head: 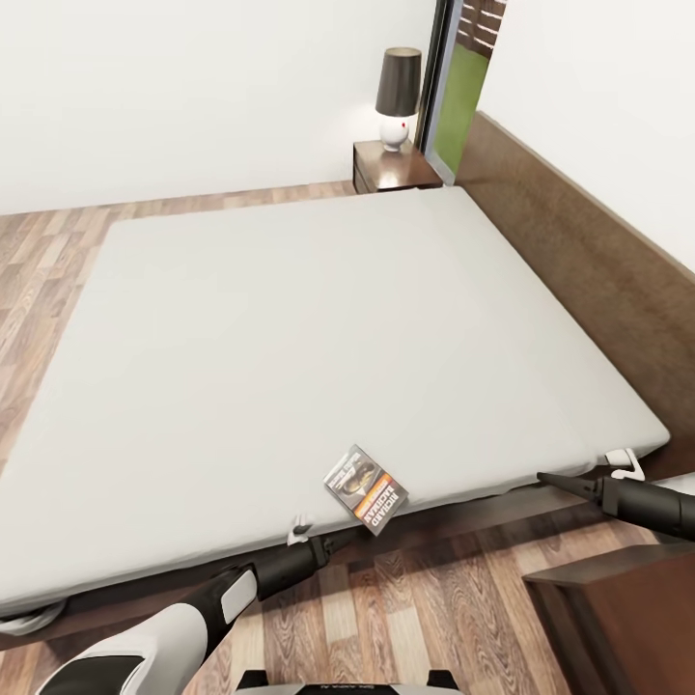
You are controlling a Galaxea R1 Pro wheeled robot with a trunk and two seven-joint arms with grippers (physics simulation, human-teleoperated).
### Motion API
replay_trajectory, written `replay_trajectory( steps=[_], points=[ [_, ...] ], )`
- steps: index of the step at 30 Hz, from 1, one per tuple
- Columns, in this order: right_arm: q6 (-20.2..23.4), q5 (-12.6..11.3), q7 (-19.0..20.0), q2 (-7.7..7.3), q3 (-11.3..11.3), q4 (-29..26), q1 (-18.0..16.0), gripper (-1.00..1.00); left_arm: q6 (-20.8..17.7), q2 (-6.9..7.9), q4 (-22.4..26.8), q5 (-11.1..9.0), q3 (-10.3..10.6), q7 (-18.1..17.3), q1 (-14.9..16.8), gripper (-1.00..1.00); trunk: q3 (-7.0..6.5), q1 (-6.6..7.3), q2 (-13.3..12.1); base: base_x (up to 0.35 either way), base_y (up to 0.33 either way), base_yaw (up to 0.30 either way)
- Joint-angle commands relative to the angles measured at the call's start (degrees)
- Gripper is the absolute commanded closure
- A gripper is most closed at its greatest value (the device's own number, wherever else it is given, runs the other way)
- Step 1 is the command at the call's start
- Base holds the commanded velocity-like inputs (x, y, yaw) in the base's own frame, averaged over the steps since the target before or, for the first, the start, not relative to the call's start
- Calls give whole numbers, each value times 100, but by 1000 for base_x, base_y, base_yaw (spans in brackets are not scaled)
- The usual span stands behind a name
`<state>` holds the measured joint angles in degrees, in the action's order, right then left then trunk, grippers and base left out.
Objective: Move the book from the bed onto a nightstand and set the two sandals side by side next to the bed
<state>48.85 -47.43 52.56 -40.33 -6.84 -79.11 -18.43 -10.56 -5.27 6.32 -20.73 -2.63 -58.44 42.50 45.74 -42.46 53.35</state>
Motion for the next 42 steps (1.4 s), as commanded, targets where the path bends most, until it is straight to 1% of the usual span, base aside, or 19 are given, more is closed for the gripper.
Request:
replay_trajectory(
  steps=[1, 3, 15, 23, 36, 39, 40, 42],
  points=[
    [28, -11, 9, -1, -2, 1, -3, -100, -60, -1, 1, -2, -26, -18, 2, -100, 22, -23, 45, 0, 0, 0],
    [28, -11, 9, -1, -3, 1, -3, -100, -60, -1, 1, -6, -27, -18, 2, -100, 58, -67, 125, 0, 0, 0],
    [28, -8, 9, -1, -2, 1, -3, -100, -60, -1, 0, -10, -27, -26, 3, -100, 58, -67, 125, -5, 0, 0],
    [28, -8, 9, -1, -2, 1, -3, -100, -60, -1, -5, -10, -27, -27, 3, -100, 58, -67, 125, -205, 0, 0],
    [28, -8, 9, -1, -2, 1, -3, -100, -66, 8, -2, -16, -42, -50, 3, -100, 58, -67, 125, -14, 0, 0],
    [28, -10, 9, -1, -2, 1, -3, -100, -89, 84, 2, -52, -152, -72, 3, -100, 58, -67, 125, 0, 0, 0],
    [28, -10, 7, -1, -2, 1, -3, -100, -96, 167, 4, -157, -321, -70, 4, -100, 58, -67, 125, 0, 0, 0],
    [28, -10, 3, -1, -2, 1, -3, -100, -101, 231, 2, -323, -564, -62, 4, -100, 58, -67, 125, 0, 0, 0]
  ],
)
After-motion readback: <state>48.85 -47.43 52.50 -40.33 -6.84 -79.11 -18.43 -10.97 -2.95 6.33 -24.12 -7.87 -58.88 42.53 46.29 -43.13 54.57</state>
